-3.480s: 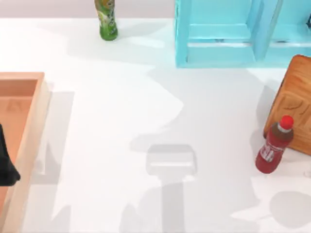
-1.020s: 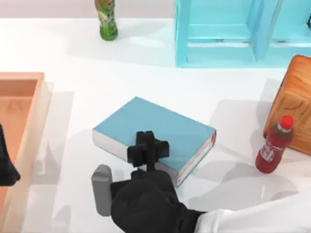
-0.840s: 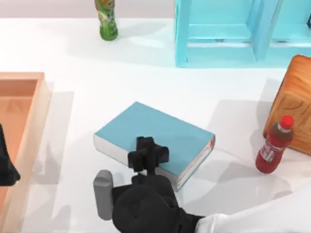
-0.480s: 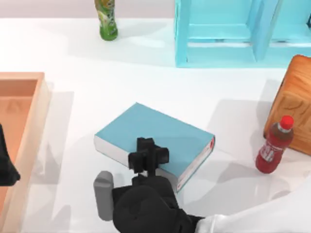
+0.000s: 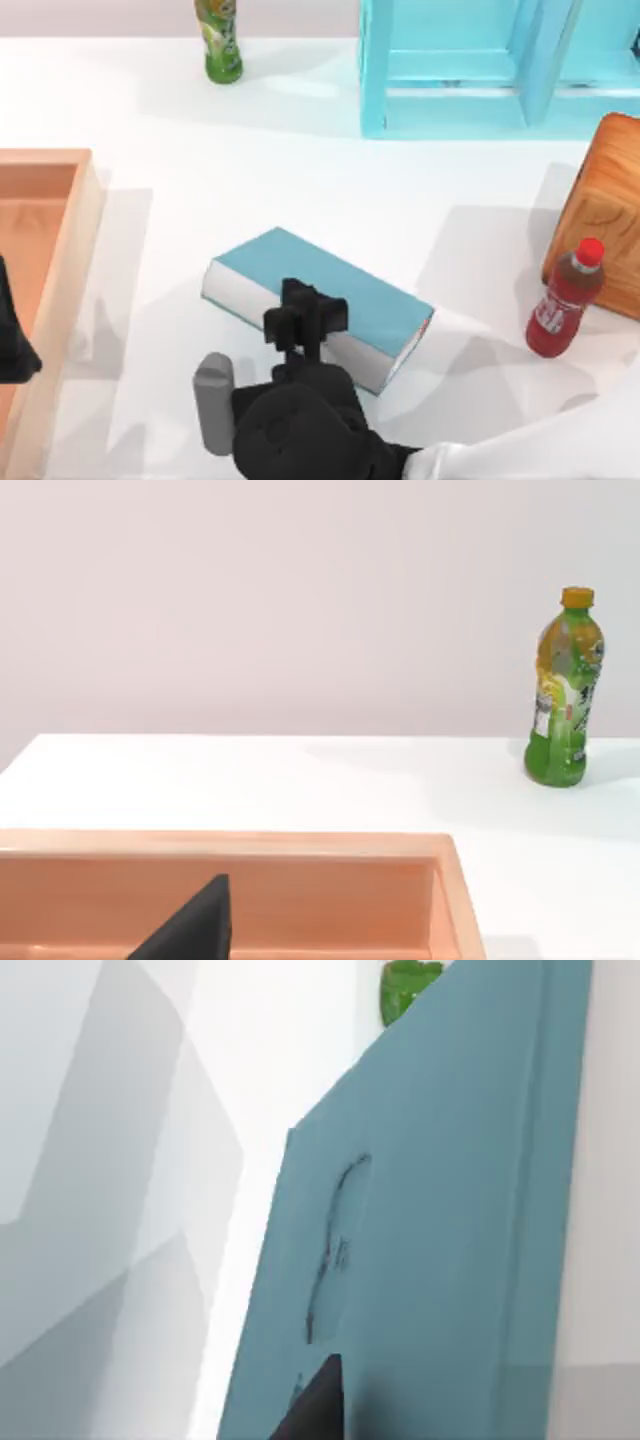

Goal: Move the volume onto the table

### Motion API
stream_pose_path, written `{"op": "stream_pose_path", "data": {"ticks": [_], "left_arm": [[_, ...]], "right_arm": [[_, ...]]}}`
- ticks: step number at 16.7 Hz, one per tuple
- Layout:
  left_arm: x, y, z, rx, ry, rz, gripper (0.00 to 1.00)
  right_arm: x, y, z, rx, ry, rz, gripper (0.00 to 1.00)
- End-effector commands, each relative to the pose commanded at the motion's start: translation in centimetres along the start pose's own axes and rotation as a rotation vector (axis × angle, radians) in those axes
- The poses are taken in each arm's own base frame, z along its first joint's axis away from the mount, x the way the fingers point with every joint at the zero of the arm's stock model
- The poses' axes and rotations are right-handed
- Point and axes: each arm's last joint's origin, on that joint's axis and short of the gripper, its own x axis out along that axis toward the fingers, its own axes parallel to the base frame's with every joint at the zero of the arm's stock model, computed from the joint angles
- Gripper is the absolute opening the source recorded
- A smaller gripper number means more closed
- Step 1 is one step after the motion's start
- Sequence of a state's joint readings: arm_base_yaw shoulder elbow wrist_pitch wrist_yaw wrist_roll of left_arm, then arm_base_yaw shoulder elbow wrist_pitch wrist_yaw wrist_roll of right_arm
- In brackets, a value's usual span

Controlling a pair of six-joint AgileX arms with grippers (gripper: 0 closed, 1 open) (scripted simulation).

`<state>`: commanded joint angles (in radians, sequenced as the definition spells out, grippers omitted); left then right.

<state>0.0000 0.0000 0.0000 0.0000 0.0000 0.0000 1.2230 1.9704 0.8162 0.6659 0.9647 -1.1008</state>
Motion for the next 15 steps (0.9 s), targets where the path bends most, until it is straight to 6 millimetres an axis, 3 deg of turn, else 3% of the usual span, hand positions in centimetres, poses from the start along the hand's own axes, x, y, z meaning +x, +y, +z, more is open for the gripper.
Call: {"op": "stream_pose_path", "data": {"ticks": [3, 4, 15], "left_arm": [[0.00, 0.00, 0.00, 0.000, 0.000, 0.000, 1.00], [0.00, 0.00, 0.00, 0.000, 0.000, 0.000, 1.00], [0.00, 0.00, 0.00, 0.000, 0.000, 0.000, 1.00]], "right_arm": [[0.00, 0.00, 0.00, 0.000, 0.000, 0.000, 0.98], [0.00, 0.00, 0.00, 0.000, 0.000, 0.000, 1.00], [-0.37, 0.11, 0.28, 0.015, 0.000, 0.009, 1.00]]}}
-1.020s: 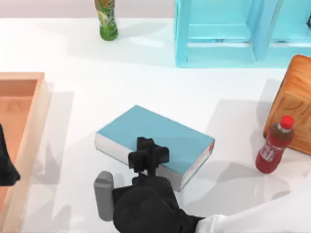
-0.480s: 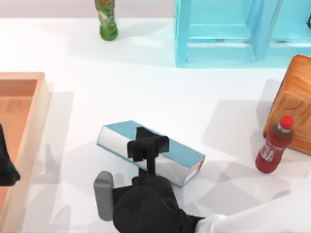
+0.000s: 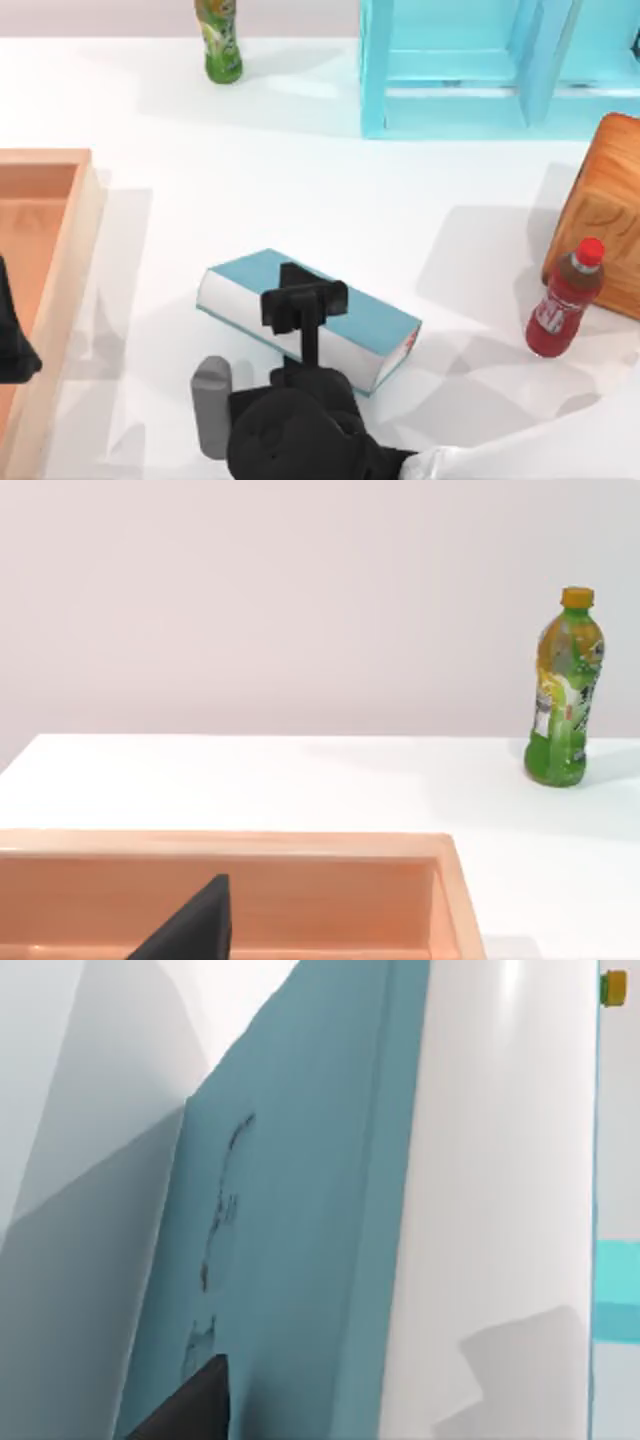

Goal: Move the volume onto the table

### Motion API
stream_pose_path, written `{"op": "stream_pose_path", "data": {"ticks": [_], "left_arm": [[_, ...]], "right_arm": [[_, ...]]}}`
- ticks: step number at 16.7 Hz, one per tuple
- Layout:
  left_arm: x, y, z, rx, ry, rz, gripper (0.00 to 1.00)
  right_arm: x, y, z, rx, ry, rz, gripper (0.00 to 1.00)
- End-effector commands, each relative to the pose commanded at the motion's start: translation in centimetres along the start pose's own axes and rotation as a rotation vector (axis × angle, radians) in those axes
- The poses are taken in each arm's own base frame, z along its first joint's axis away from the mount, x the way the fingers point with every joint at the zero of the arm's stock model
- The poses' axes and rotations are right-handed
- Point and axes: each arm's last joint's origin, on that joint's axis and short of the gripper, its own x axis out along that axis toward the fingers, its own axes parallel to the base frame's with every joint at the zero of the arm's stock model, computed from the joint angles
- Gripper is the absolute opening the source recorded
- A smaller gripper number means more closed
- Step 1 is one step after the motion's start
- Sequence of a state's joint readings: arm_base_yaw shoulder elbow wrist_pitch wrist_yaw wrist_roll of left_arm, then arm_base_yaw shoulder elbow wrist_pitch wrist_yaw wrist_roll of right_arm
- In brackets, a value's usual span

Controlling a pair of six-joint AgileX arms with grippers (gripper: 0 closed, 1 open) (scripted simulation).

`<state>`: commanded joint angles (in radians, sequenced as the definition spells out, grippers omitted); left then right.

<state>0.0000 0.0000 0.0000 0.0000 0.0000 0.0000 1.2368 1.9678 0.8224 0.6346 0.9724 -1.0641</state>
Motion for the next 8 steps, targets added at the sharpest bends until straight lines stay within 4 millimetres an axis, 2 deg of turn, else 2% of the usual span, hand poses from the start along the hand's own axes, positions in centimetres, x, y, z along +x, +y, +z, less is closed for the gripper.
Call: {"op": "stream_pose_path", "data": {"ticks": [3, 8], "left_arm": [[0.0, 0.0, 0.0, 0.000, 0.000, 0.000, 1.00], [0.0, 0.0, 0.0, 0.000, 0.000, 0.000, 1.00]], "right_arm": [[-1.8, 0.4, 1.2, 0.033, -0.008, 0.023, 1.00], [-7.3, 1.9, 3.3, 0.030, -0.024, 0.062, 1.00]]}}
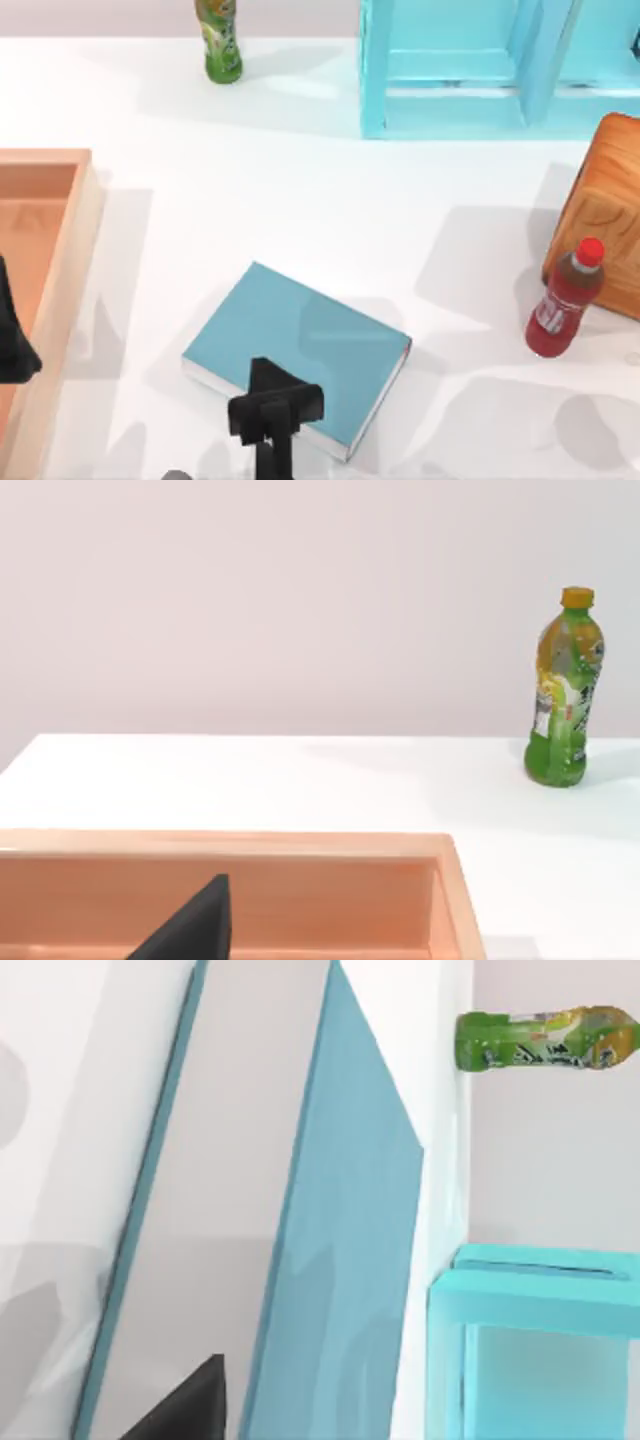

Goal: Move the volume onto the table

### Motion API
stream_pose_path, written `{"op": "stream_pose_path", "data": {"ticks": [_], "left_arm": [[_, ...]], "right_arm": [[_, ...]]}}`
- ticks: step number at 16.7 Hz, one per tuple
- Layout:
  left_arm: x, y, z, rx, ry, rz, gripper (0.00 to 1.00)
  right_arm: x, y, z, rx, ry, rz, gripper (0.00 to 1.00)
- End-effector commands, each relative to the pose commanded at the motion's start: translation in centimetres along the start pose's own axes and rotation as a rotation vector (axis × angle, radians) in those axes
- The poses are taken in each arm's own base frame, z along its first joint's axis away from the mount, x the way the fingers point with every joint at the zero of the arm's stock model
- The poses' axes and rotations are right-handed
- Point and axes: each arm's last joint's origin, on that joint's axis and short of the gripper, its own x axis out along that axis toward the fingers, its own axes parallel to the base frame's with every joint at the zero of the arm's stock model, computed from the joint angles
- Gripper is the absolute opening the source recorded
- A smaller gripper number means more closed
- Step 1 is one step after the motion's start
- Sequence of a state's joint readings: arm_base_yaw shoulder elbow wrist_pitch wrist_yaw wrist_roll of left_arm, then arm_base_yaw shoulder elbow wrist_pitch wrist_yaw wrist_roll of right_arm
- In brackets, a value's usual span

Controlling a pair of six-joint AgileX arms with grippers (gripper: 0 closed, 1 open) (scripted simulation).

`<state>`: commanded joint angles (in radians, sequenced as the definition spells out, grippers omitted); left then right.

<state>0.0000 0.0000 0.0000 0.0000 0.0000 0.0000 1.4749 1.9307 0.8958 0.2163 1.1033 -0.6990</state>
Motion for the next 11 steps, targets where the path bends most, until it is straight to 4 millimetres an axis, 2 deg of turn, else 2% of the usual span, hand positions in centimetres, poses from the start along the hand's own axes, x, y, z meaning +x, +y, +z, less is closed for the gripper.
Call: {"op": "stream_pose_path", "data": {"ticks": [3, 6, 11], "left_arm": [[0.0, 0.0, 0.0, 0.000, 0.000, 0.000, 1.00], [0.0, 0.0, 0.0, 0.000, 0.000, 0.000, 1.00], [0.0, 0.0, 0.0, 0.000, 0.000, 0.000, 1.00]], "right_arm": [[-3.2, 0.8, 0.3, -0.017, 0.010, -0.009, 1.00], [-5.5, 1.3, 0.1, -0.035, 0.021, -0.041, 1.00], [-6.6, 1.7, -0.2, -0.046, 0.025, -0.069, 1.00]]}}
